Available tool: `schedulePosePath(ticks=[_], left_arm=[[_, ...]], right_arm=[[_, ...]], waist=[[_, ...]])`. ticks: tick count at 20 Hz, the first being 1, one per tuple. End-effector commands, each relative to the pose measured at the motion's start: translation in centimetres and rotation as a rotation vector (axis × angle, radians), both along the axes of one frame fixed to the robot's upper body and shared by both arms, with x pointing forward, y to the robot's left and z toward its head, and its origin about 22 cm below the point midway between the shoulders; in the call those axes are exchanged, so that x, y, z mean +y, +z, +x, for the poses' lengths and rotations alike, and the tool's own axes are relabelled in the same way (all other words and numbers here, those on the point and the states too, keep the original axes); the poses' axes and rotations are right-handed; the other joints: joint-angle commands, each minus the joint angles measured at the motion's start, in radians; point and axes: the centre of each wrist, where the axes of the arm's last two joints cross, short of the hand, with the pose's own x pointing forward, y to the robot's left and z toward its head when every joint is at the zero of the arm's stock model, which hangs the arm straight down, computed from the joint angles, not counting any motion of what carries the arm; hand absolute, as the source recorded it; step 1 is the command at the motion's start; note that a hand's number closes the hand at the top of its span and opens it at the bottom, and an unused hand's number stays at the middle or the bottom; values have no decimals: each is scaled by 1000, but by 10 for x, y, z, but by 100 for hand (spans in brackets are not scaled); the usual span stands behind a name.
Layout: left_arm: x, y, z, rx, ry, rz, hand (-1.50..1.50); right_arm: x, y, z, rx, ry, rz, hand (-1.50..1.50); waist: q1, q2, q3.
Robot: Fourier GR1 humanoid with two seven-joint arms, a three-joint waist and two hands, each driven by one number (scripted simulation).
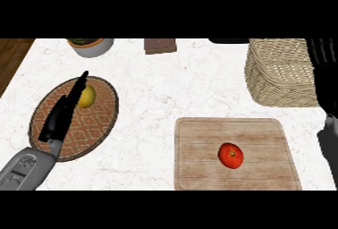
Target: Pick the tomato from the cutting board and place it in the basket
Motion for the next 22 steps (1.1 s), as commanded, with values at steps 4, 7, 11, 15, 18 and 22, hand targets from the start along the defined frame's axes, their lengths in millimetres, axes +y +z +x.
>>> schedulePosePath(ticks=[4,7,11,15,18,22], left_arm=[[4,-64,-38,287,151,-219,0],[9,-87,-61,454,174,-320,0],[23,-88,-76,475,191,-347,0],[32,-90,-74,452,223,-369,0],[30,-96,-90,477,245,-362,0],[38,-103,-98,492,272,-379,0]], right_arm=[[19,-34,-9,103,2,176,150],[66,-40,-8,134,211,-81,150],[156,-80,-37,160,148,-51,-150],[193,-76,-46,226,-6,-179,-150],[145,-83,-29,271,-217,-438,-150],[113,-54,-19,311,-367,-702,-150]], waist=[[39,-1,-29],[97,7,-34],[68,-5,-30],[41,-9,-33],[28,-21,-37],[-10,-29,-42]])
